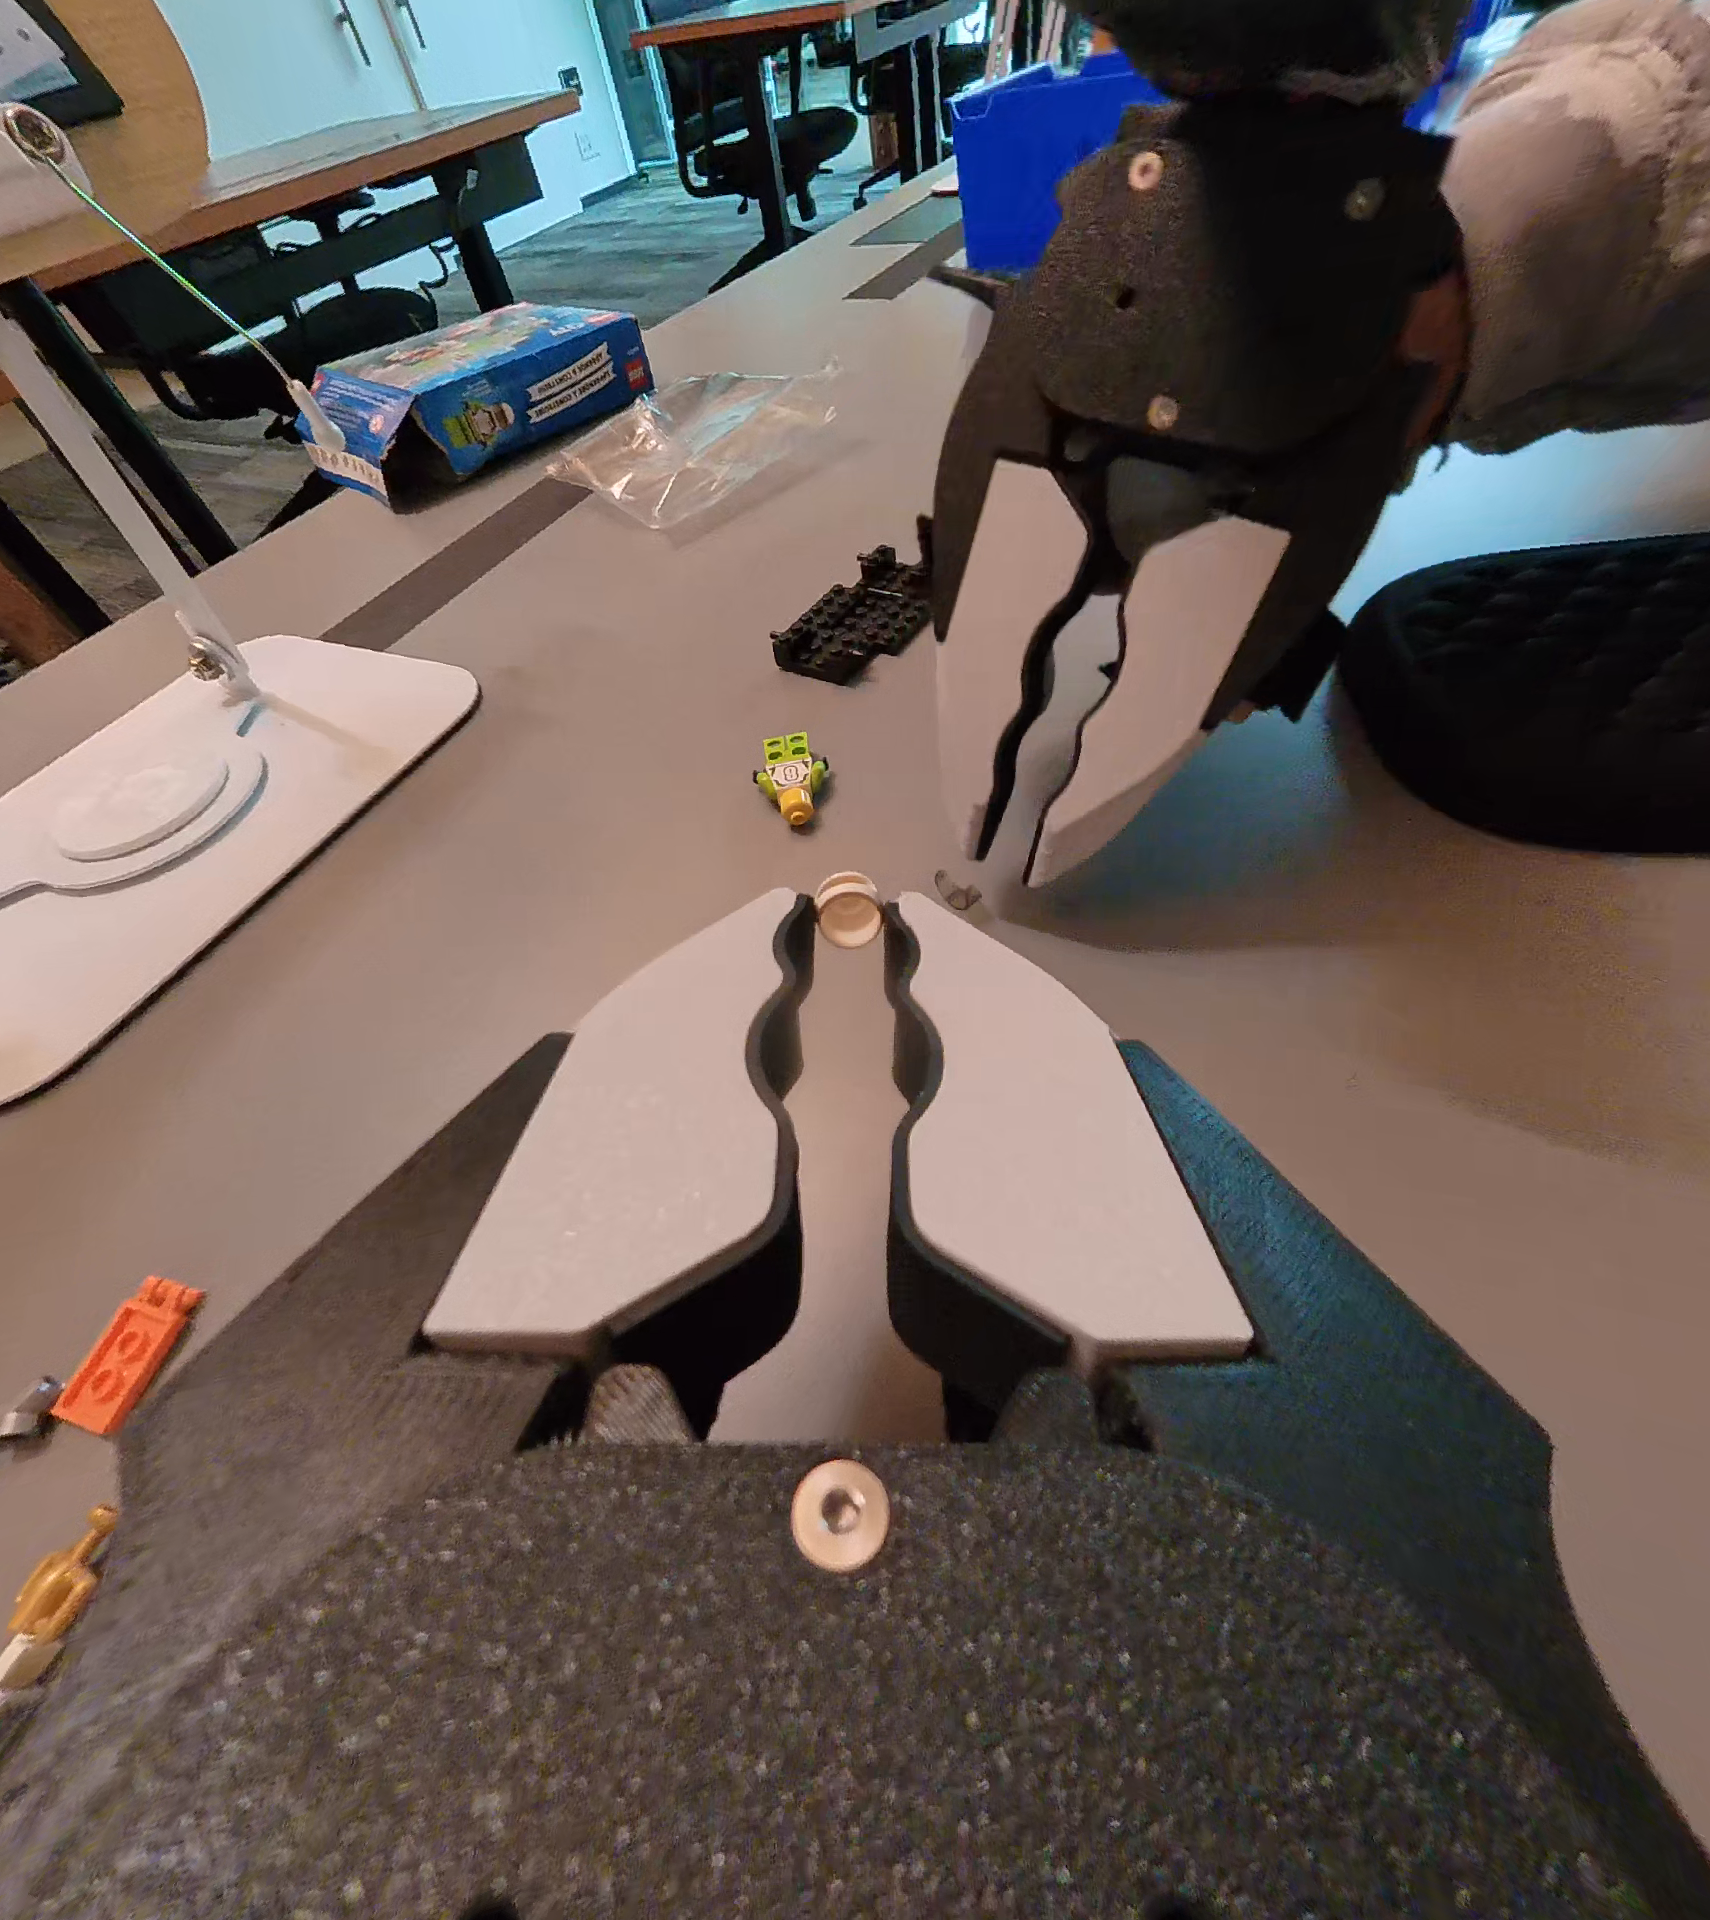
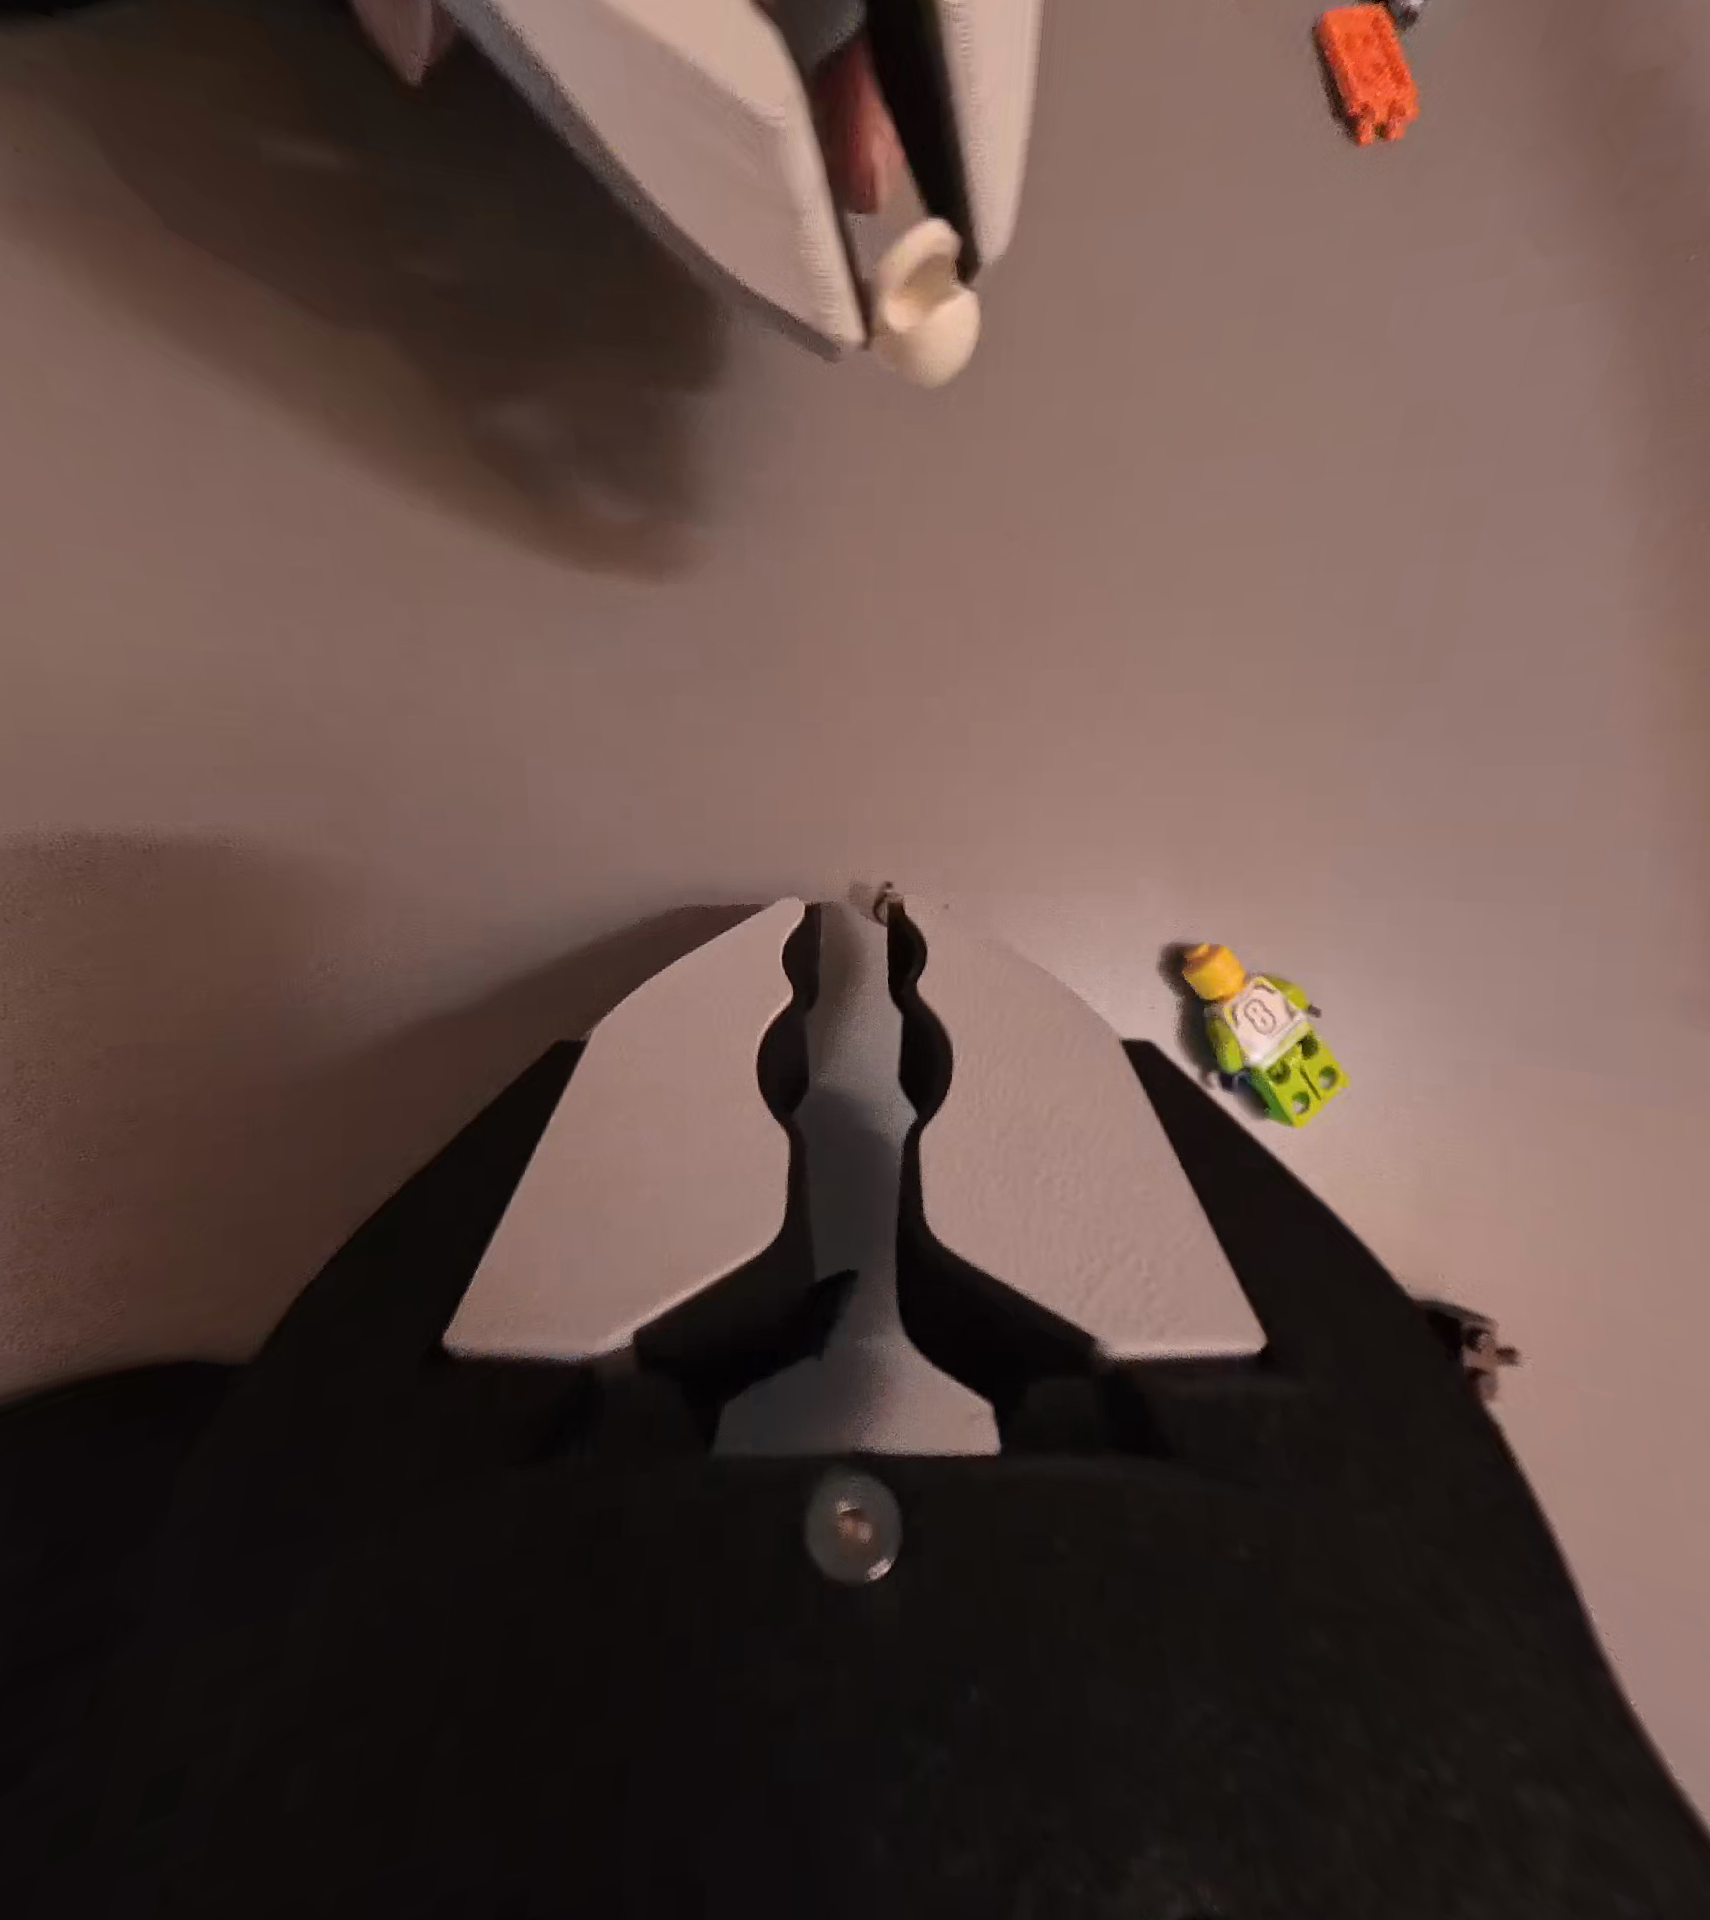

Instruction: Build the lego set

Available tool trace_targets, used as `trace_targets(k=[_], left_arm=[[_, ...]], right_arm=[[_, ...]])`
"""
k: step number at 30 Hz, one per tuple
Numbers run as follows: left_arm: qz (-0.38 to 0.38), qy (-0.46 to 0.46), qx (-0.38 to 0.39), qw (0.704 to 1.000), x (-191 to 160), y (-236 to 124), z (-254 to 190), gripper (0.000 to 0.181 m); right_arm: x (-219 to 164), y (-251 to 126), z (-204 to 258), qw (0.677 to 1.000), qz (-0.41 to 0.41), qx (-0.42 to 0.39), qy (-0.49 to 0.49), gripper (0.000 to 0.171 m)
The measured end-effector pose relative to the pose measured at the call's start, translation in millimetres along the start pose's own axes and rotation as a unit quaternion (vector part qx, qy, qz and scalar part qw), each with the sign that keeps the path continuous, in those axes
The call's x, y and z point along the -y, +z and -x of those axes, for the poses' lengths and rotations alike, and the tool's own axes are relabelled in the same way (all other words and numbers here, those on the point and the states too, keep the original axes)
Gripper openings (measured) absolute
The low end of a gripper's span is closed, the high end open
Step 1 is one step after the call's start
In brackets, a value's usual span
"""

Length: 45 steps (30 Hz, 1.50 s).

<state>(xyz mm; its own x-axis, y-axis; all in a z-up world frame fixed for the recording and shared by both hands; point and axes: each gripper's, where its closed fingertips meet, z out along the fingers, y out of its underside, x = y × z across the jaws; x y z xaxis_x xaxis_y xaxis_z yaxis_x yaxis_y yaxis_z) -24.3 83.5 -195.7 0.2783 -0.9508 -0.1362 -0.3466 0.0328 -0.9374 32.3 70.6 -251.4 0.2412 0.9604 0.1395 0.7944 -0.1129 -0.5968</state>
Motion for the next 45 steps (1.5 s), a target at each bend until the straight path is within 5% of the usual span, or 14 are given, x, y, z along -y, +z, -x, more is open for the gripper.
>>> trace_targets(k=[11,15,18,22,25,35,45], left_arm=[[-0.004,0.004,0.000,1.000,3,-2,0,0.012],[-0.004,0.004,0.001,1.000,3,-2,1,0.012],[-0.003,0.002,-0.001,1.000,2,-2,0,0.012],[0.002,0.001,-0.005,1.000,1,-1,-1,0.012],[0.007,0.000,-0.007,1.000,-1,0,-1,0.012],[0.013,-0.007,-0.010,1.000,-5,1,-1,0.012],[0.014,-0.011,-0.014,1.000,-6,1,1,0.012]], right_arm=[[1,12,-8,0.996,0.022,-0.066,-0.064,0.001],[31,1,4,0.991,-0.088,0.047,0.090,0.001],[52,-21,2,0.933,-0.176,0.182,0.254,0.001],[45,-44,-11,0.797,-0.185,0.372,0.438,0.001],[11,-39,-10,0.779,-0.097,0.418,0.457,0.001],[-56,-53,-35,0.826,0.151,0.406,0.361,0.001],[-82,-43,-80,0.854,0.173,0.330,0.363,0.001]])
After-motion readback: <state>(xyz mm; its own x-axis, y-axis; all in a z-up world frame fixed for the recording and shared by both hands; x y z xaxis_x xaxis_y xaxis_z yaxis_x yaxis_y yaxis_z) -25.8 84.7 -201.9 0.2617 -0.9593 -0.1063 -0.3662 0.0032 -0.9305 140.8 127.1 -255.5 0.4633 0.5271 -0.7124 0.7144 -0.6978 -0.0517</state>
